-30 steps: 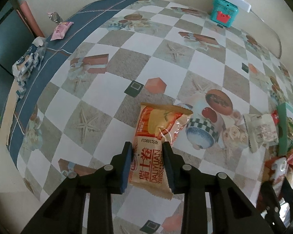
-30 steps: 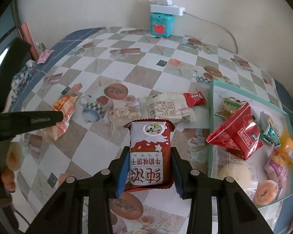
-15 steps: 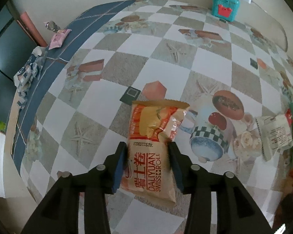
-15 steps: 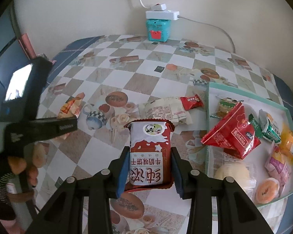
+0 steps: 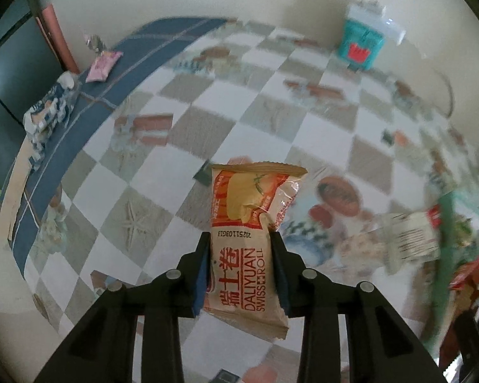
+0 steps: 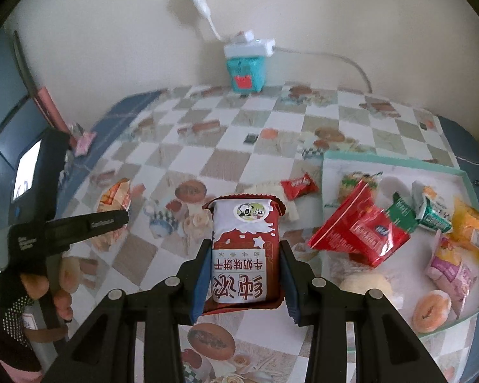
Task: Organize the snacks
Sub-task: 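Carry the Swiss roll with the left tool while the right tool carries the biscuit pack into the tray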
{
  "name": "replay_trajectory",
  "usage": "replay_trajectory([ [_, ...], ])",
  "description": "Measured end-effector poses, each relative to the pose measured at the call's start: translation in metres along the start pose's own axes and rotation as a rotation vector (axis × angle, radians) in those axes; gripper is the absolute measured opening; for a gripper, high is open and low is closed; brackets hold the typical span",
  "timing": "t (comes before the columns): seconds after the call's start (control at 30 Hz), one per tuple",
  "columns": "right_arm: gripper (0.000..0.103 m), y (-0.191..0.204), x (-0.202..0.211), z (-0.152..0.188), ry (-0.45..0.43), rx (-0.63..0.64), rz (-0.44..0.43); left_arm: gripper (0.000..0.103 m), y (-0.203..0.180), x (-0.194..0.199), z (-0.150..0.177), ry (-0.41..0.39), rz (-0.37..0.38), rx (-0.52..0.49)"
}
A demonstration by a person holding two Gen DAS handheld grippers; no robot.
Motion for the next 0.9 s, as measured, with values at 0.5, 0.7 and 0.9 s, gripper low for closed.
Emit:
replay_trajectory([
  [0.5,0.042,-0.105,0.054,-0.028,-0.151,-0.248,0.146,0.037,-0.116,0.080,-0.024,-0.151,0.178,-0.265],
  [0.7,0.042,-0.158,0.064,-0.033,-0.187,-0.354,0.242,0.037,-0.181,0.099,-0.033,-0.184,0.234,-0.421],
  [0.9,0.042,-0.208,0.058,-0.030,-0.182,-0.462,0.336,0.037,-0.253,0.102,-0.034,-0.171,0.303,-0.587],
])
Point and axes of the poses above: each gripper's, at about its wrist camera, not at the fingertips, and x roughly against the way its jaws point, y to its left, z to its underside, the point moved 3 cm from there along -x, roughly the way its jaws point, and after that the axes turned 10 degrees about -x, right-handed, at the moved point
